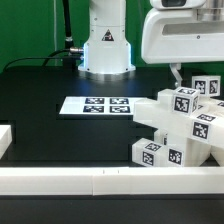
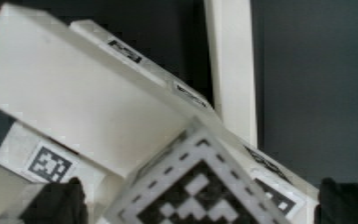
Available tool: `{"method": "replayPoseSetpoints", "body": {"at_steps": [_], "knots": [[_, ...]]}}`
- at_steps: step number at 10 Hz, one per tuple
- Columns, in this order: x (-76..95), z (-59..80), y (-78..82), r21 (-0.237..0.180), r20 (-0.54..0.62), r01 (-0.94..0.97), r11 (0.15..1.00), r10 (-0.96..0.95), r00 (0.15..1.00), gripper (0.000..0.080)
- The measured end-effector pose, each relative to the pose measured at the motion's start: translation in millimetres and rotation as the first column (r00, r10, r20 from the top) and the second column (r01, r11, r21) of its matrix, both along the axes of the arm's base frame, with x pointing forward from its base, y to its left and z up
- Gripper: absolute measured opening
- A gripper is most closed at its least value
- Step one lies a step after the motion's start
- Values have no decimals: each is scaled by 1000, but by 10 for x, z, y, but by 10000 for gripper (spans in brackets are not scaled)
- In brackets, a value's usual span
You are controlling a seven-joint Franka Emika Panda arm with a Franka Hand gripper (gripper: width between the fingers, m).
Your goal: Assemble chair
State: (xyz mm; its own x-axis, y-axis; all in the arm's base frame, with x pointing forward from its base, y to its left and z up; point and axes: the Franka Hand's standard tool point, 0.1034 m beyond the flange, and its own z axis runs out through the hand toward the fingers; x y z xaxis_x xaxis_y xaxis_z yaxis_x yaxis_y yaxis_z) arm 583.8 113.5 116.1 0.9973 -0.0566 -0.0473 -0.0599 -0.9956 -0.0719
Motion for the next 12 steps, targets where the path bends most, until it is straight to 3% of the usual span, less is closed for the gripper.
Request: {"method": "replayPoseSetpoints", "body": {"at_steps": [2, 4, 9, 11, 12], "knots": [[-1, -5, -13, 2, 16, -173, 985, 173, 985, 649], [-62, -38, -32, -22, 51, -343, 939, 343, 938, 649], [-54, -41, 13, -29, 78, -336, 941, 337, 938, 649], [-4, -7, 6, -30, 84, -350, 936, 352, 932, 389], [-7, -15, -1, -30, 83, -347, 937, 349, 934, 389]]}}
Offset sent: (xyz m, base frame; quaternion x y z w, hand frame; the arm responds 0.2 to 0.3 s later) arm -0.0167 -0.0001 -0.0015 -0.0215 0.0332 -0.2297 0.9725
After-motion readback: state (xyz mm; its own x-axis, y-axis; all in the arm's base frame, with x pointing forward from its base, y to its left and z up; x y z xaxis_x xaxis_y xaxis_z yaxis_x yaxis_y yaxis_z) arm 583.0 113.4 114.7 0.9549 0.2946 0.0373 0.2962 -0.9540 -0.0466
